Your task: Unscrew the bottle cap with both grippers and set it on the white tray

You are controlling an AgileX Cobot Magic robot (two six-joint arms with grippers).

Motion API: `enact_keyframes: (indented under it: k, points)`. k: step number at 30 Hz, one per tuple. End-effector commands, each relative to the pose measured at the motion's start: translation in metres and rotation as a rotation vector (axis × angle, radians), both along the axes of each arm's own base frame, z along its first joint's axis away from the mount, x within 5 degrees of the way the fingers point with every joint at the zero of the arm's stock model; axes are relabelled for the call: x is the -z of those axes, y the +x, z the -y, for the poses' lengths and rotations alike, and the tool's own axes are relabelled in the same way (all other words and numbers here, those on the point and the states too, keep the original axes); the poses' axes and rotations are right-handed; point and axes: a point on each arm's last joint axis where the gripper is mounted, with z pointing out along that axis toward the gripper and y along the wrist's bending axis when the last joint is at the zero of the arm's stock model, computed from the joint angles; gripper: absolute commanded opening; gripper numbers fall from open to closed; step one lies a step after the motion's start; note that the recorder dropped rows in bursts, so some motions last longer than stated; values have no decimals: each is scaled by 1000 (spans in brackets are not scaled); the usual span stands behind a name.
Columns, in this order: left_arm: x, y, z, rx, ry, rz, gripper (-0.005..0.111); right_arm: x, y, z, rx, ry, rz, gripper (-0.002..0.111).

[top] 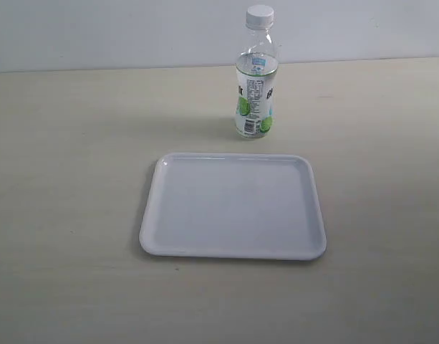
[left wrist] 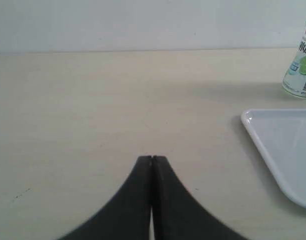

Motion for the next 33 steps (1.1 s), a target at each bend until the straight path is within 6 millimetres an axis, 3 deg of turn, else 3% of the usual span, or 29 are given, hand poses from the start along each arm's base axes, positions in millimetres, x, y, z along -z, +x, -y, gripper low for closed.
enact_keyframes:
  k: [1,20,22,25,29,33]
  points:
    - [-1,0,0,-2,-9,14,0,0,0,0,8,-1,10,0]
    - [-1,0,0,0,8,20,0,0,0,0,8,-1,10,0]
    - [-10,2,0,16,49,130,0,0,0,0,8,-1,10,0]
    - [-34,2,4,34,-161,360,0,0,0,0,8,-1,10,0]
    - [-70,-10,6,106,-308,748,0,0,0,0,8,-1,10,0]
    - [-85,-22,8,168,-308,962,0,0,0,0,3,-1,10,0]
